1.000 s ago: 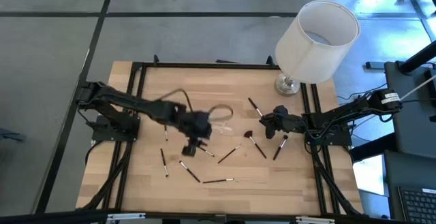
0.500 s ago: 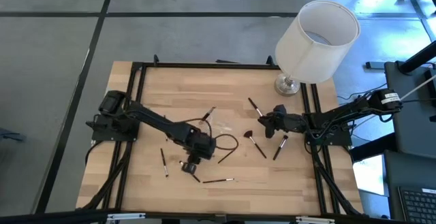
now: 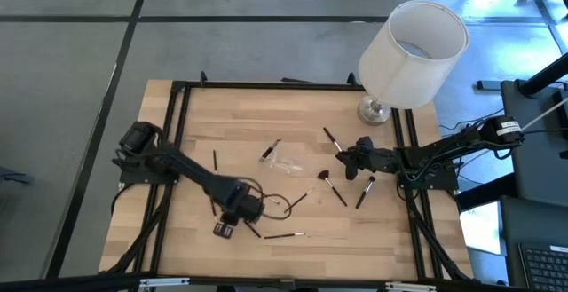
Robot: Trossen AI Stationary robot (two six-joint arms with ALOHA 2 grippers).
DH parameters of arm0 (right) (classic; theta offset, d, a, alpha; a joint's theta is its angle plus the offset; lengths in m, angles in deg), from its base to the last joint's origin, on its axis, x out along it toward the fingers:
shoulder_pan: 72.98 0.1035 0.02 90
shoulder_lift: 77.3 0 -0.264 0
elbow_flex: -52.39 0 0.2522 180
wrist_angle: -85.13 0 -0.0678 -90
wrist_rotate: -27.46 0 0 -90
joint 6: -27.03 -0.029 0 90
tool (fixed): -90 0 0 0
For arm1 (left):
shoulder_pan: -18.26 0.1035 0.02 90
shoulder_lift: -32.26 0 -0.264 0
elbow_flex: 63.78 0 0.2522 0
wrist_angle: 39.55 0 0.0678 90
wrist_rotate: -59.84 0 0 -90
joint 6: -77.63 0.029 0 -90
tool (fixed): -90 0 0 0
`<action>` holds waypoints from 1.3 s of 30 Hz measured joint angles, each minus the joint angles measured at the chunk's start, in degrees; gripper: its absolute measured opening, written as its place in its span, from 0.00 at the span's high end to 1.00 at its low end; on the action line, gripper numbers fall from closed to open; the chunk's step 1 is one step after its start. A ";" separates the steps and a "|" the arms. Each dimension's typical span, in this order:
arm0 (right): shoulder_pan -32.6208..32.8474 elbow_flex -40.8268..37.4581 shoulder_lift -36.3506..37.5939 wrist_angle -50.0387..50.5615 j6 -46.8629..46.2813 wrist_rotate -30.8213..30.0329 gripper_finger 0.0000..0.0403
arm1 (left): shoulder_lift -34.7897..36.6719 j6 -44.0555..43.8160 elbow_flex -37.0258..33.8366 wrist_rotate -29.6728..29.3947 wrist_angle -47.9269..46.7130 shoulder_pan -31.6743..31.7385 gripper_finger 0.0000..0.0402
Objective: Put items in baskets/containers
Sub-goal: Put the eyeshadow brush into the transparent organizer
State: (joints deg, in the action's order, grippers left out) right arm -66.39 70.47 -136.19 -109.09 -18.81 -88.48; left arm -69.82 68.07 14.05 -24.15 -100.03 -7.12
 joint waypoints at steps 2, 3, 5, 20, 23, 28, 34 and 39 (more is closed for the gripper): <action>0.00 0.00 0.00 -0.04 0.00 0.00 0.77 | 0.00 0.19 -0.41 -5.37 0.00 -1.12 0.73; 0.00 0.00 0.01 -0.26 0.00 0.00 0.77 | 0.00 0.01 -0.51 -7.82 -0.07 -1.47 0.73; 0.00 -0.01 0.01 -0.74 0.00 0.01 0.77 | 0.00 -1.22 -0.54 -11.18 -0.28 -1.85 0.73; 0.02 0.00 0.02 -0.92 -0.44 0.55 0.77 | 0.00 0.24 -2.76 -7.60 0.15 -1.73 0.78; 0.02 0.00 0.02 -0.92 -0.44 0.55 0.77 | 0.00 -0.94 -4.56 -6.19 0.18 -1.73 0.80; 0.02 0.00 0.00 -0.92 -0.47 0.52 0.77 | -0.02 -1.69 -5.01 -6.11 1.29 -1.73 0.84; 0.02 0.00 0.00 -0.94 -0.70 0.52 0.77 | 0.00 -1.69 -5.09 -5.92 3.10 -1.75 0.91; 0.02 0.00 0.02 -0.94 -0.70 0.50 0.77 | 0.00 -1.69 -5.09 -6.00 3.45 -1.80 0.94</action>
State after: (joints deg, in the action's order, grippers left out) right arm -66.37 70.47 -136.17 -110.03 -19.51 -87.97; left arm -69.82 66.39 8.96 -30.15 -96.58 -8.92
